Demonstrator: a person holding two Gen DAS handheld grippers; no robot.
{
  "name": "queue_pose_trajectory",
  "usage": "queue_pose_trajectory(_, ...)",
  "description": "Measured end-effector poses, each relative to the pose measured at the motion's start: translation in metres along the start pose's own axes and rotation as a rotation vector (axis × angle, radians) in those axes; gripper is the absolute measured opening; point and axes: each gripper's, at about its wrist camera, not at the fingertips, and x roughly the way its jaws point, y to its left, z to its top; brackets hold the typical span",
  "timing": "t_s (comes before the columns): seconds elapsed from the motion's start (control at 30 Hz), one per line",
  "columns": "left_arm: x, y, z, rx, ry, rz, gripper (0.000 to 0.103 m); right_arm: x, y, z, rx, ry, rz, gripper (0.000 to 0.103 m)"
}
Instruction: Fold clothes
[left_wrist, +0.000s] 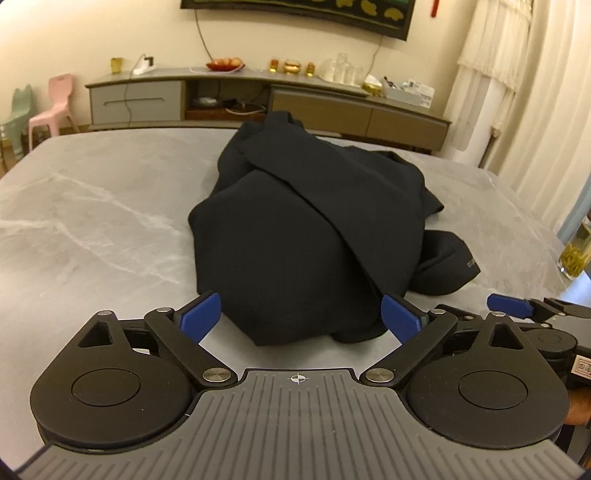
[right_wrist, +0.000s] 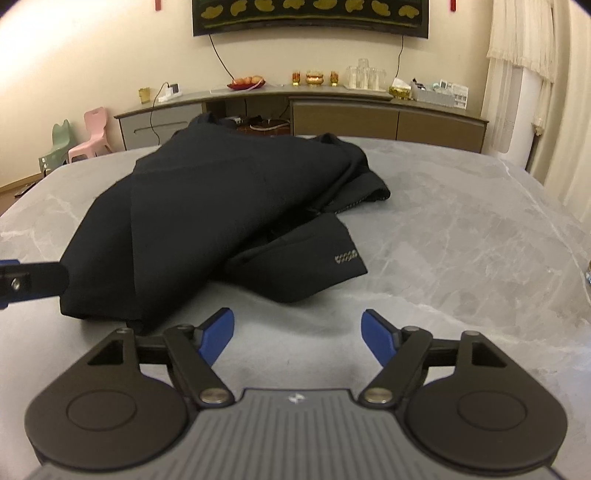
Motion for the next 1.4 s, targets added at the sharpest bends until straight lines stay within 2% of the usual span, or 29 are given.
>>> queue_pose_trajectory(0.03, 0.003, 0.002, 0.001, -0.001, 0.002, 0.004, 0.089, 0.001, 0.000, 0.001, 0.000, 0.002, 0.002, 0.078)
queue_pose_trajectory(0.17, 0.018, 0.019, 0.012, -0.032, 0.006, 0.027, 0.090, 0.010, 0.005, 0.032, -0.022, -0.044, 0.047, 0.092)
queue_pose_trajectory(0.27, 0.036, 0.033, 0.023, -0.058, 0.011, 0.061, 0.091, 0.021, 0.021, 0.052, -0.085, -0.062, 0.138, 0.095)
queue_pose_trajectory(0.33, 0.058, 0.039, 0.028, -0.067, 0.046, 0.074, 0.090, 0.038, 0.035, 0.056, -0.162, -0.050, 0.153, 0.093)
queue_pose_trajectory(0.37, 0.069, 0.042, 0.030, -0.079, 0.059, 0.082, 0.089, 0.047, 0.043, 0.058, -0.201, -0.043, 0.159, 0.064)
queue_pose_trajectory(0.4, 0.076, 0.044, 0.032, -0.087, 0.064, 0.079, 0.088, 0.056, 0.050, 0.060, -0.240, -0.037, 0.165, 0.039)
queue_pose_trajectory(0.43, 0.083, 0.046, 0.034, -0.095, 0.066, 0.072, 0.087, 0.065, 0.058, 0.062, -0.279, -0.030, 0.171, 0.005)
queue_pose_trajectory(0.6, 0.091, 0.048, 0.047, -0.137, 0.042, 0.041, 0.080, 0.001, 0.002, 0.075, -0.055, -0.231, 0.135, 0.003)
queue_pose_trajectory(0.63, 0.092, 0.046, 0.049, -0.139, 0.042, 0.036, 0.077, -0.013, -0.009, 0.078, -0.008, -0.272, 0.127, 0.003)
queue_pose_trajectory(0.7, 0.098, 0.039, 0.053, -0.124, 0.053, 0.021, 0.058, -0.040, -0.032, 0.084, 0.087, -0.353, 0.111, 0.003)
queue_pose_trajectory(0.73, 0.102, 0.034, 0.053, -0.113, 0.066, 0.004, 0.031, -0.053, -0.044, 0.086, 0.134, -0.394, 0.103, 0.003)
queue_pose_trajectory(0.77, 0.106, 0.030, 0.054, -0.102, 0.079, -0.012, 0.010, -0.044, -0.058, 0.082, 0.206, -0.334, 0.083, 0.003)
queue_pose_trajectory(0.8, 0.105, 0.027, 0.057, -0.097, 0.076, -0.017, 0.000, -0.031, -0.072, 0.076, 0.280, -0.259, 0.060, 0.003)
queue_pose_trajectory(0.87, 0.103, 0.024, 0.063, -0.091, 0.059, -0.021, 0.000, -0.028, -0.080, 0.070, 0.341, -0.232, 0.085, 0.003)
queue_pose_trajectory(1.0, 0.033, 0.023, 0.057, -0.013, -0.051, -0.107, 0.000, -0.025, -0.095, 0.058, 0.449, -0.194, 0.142, 0.002)
queue_pose_trajectory(1.03, 0.014, 0.023, 0.055, 0.007, -0.079, -0.130, 0.000, -0.046, -0.094, 0.061, 0.434, -0.288, 0.156, 0.001)
queue_pose_trajectory(1.07, -0.004, 0.022, 0.053, 0.028, -0.108, -0.153, 0.000, -0.065, -0.095, 0.066, 0.399, -0.378, 0.133, 0.000)
queue_pose_trajectory(1.1, -0.023, 0.022, 0.051, 0.048, -0.136, -0.175, 0.000, -0.078, -0.097, 0.069, 0.372, -0.439, 0.088, 0.000)
queue_pose_trajectory(1.13, -0.042, 0.022, 0.049, 0.069, -0.165, -0.198, 0.000, -0.082, -0.104, 0.072, 0.392, -0.446, 0.051, 0.000)
queue_pose_trajectory(1.2, -0.079, 0.022, 0.045, 0.110, -0.222, -0.243, 0.000, -0.062, -0.128, 0.073, 0.515, -0.320, 0.053, 0.001)
queue_pose_trajectory(1.23, -0.079, 0.028, 0.037, 0.101, -0.194, -0.234, 0.003, -0.042, -0.142, 0.070, 0.588, -0.220, 0.046, 0.005)
queue_pose_trajectory(1.27, -0.074, 0.035, 0.027, 0.084, -0.151, -0.216, 0.010, -0.031, -0.144, 0.068, 0.591, -0.173, 0.038, 0.007)
queue_pose_trajectory(1.3, -0.070, 0.043, 0.017, 0.068, -0.107, -0.198, 0.012, -0.022, -0.145, 0.065, 0.584, -0.134, 0.030, 0.008)
queue_pose_trajectory(1.33, -0.065, 0.050, 0.007, 0.051, -0.064, -0.179, 0.022, -0.013, -0.145, 0.062, 0.577, -0.095, 0.022, 0.012)
queue_pose_trajectory(1.37, -0.060, 0.058, -0.003, 0.034, -0.021, -0.161, 0.039, -0.012, -0.135, 0.061, 0.524, -0.091, 0.036, 0.029)
queue_pose_trajectory(1.4, -0.061, 0.071, -0.006, -0.018, -0.021, -0.148, 0.045, -0.012, -0.124, 0.061, 0.463, -0.091, 0.054, 0.042)
